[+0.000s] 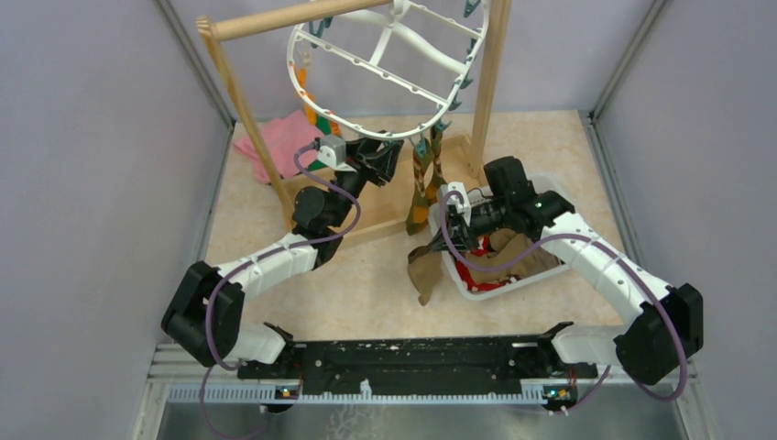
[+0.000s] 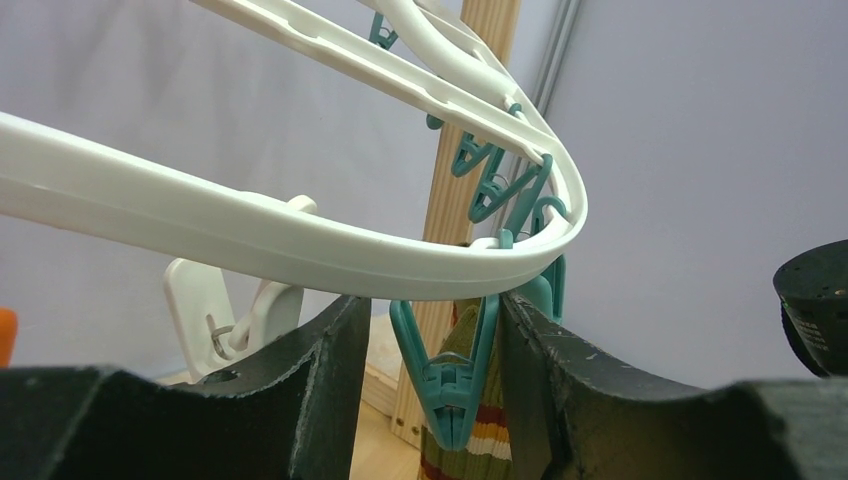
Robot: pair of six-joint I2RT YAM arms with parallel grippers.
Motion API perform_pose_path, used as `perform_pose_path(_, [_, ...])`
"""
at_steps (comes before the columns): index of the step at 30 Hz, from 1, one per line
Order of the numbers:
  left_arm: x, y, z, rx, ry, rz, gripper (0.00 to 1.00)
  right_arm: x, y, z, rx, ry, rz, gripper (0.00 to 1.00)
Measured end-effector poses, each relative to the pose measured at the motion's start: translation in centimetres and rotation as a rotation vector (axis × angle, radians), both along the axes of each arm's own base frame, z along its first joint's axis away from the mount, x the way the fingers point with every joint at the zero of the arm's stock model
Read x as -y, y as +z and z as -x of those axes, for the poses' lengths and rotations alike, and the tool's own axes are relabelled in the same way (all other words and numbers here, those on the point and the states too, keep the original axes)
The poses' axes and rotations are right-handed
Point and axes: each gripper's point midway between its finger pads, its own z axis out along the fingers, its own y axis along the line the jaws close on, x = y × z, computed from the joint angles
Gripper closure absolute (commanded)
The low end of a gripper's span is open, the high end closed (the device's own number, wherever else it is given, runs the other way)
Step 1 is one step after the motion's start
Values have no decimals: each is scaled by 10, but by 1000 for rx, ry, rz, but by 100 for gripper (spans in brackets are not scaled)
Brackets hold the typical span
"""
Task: Clip the socks to the hanger
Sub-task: Open the clamp at the hanger.
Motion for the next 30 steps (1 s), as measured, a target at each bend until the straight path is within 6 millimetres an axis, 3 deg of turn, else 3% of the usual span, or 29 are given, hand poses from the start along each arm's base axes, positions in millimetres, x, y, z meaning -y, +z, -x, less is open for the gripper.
perform_pose_path(4, [0, 1, 1, -5, -7, 11, 50, 0, 0, 0, 0, 0, 0, 100])
perform_pose_path(10, [1, 4, 2, -6, -16, 26, 78, 0, 0, 0, 0, 0, 0, 100])
perform_pose_path(14, [2, 3, 2, -10, -23, 30, 87, 0, 0, 0, 0, -1, 0, 100])
perform_pose_path(19, [3, 3, 3, -19, -33, 34, 90, 1, 1, -1, -19, -14, 2, 100])
perform_pose_path(25, [4, 4, 5, -45, -58, 51, 91, -2, 12, -18, -73, -114, -16, 100])
perform_pose_path(30, [6, 10, 11, -60, -90, 67, 91, -10, 47, -41, -75, -211, -33, 100])
